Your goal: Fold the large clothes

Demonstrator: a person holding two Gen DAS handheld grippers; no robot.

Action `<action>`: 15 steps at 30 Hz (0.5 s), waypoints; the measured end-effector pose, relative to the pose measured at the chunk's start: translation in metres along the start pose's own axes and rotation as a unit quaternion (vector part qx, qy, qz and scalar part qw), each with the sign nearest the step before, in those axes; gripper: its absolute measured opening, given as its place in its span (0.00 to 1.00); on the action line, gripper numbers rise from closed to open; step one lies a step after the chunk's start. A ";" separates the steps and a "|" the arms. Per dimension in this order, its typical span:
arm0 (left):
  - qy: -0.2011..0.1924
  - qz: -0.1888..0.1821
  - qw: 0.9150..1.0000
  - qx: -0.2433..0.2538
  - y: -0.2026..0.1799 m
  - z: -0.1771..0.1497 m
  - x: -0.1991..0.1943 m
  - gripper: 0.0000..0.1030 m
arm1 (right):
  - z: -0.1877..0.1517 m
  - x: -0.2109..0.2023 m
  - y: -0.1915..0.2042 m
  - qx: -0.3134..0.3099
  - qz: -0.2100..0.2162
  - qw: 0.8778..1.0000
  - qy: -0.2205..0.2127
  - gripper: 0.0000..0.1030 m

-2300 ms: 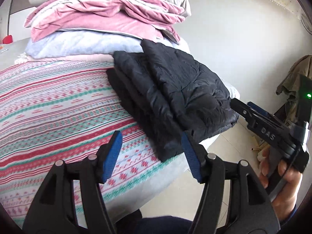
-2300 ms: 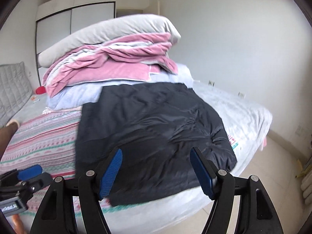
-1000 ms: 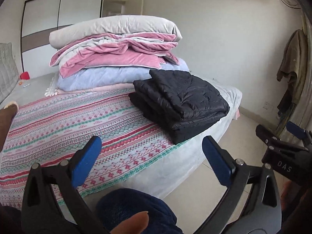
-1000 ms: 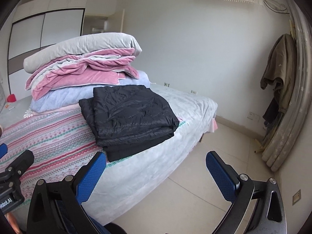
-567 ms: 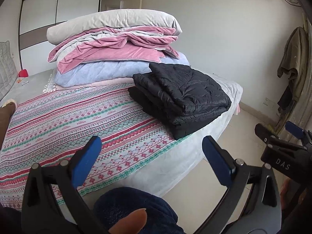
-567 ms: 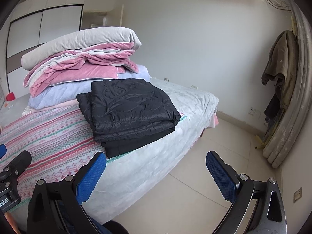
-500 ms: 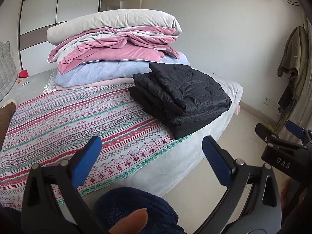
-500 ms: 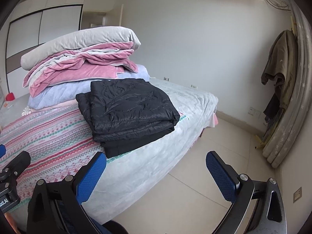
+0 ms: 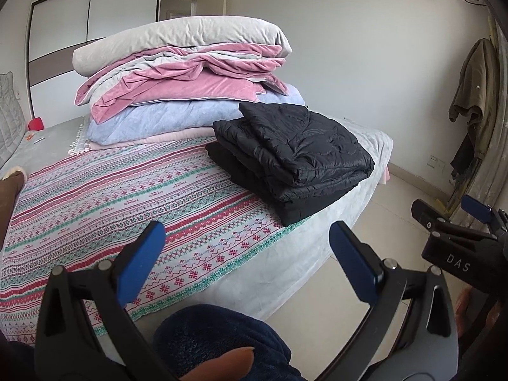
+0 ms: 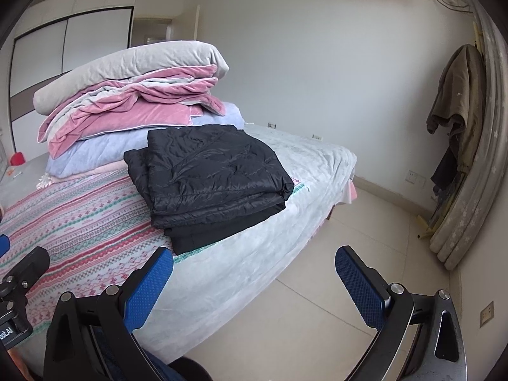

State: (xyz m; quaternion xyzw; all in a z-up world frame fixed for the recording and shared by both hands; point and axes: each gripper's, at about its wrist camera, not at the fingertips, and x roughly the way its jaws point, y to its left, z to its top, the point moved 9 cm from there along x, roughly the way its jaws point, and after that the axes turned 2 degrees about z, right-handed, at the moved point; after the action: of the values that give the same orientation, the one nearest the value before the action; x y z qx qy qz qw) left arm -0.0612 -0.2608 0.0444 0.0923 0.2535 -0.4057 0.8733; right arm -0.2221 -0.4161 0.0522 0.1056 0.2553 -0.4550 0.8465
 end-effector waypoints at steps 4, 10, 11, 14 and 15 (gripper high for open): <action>0.001 -0.001 1.000 0.001 0.000 -0.001 0.000 0.99 | -0.001 0.000 0.000 0.000 0.001 1.000 0.001 1.00; 0.003 -0.001 1.000 0.002 -0.001 -0.002 0.001 0.99 | -0.003 0.001 0.001 -0.002 0.001 1.000 0.001 1.00; 0.004 -0.001 1.000 0.002 -0.001 -0.003 0.001 0.99 | -0.003 0.001 0.001 -0.002 0.001 1.000 0.002 1.00; 0.004 -0.002 1.000 0.004 -0.002 -0.005 0.001 0.99 | -0.004 0.002 0.001 -0.001 0.001 1.000 0.003 1.00; 0.005 -0.003 1.000 0.005 -0.003 -0.005 0.001 0.99 | -0.004 0.002 0.001 0.000 0.001 1.000 0.004 1.00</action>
State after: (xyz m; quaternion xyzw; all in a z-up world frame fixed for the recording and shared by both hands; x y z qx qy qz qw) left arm -0.0647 -0.2611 0.0396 0.0978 0.2557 -0.4092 0.8704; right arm -0.2218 -0.4152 0.0474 0.1073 0.2587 -0.4539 0.8459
